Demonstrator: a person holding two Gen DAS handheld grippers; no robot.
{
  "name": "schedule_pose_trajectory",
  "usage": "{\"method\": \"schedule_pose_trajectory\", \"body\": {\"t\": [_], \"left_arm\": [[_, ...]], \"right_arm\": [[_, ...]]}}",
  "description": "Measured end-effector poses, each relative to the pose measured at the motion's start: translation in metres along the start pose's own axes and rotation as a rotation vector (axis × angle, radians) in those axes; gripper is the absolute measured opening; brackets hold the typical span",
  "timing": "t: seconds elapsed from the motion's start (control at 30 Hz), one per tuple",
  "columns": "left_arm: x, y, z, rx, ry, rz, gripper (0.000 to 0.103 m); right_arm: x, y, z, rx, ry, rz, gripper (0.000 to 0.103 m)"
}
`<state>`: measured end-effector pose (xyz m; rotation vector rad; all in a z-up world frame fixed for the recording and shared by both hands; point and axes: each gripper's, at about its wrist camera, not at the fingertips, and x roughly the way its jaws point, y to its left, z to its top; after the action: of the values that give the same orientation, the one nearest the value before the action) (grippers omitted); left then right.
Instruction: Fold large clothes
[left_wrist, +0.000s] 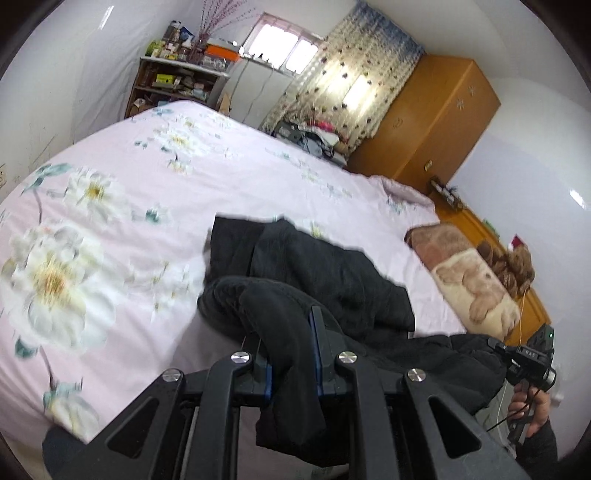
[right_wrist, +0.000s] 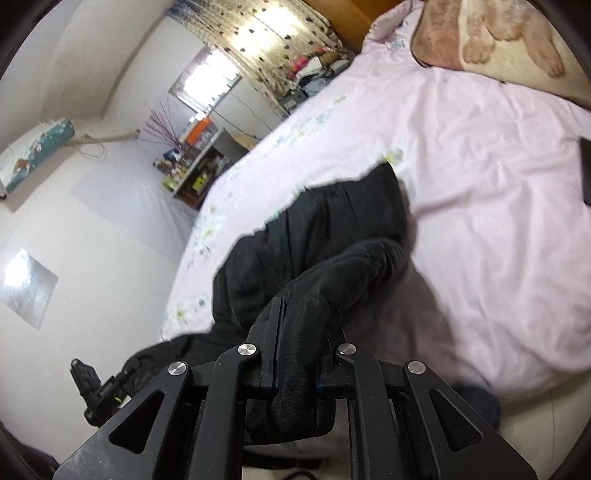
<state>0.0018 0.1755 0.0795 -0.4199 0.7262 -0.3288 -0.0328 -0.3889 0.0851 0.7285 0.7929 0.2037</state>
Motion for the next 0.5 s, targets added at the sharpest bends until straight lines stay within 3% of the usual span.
{"method": "schedule_pose_trajectory", "body": {"t": [0.3,0.5], "left_arm": [[0.09,0.004,0.093,-0.014,-0.035,0.029,0.016],[0.189,0.022,0.128,-0.044,0.044,0.103,0.016]], "right_arm": [[0.075,0.016,0.099,-0.059,-0.031,-0.027,0.012],[0.155,-0.011,0.146,-0.001,0.031,-0.098,0.013]]}}
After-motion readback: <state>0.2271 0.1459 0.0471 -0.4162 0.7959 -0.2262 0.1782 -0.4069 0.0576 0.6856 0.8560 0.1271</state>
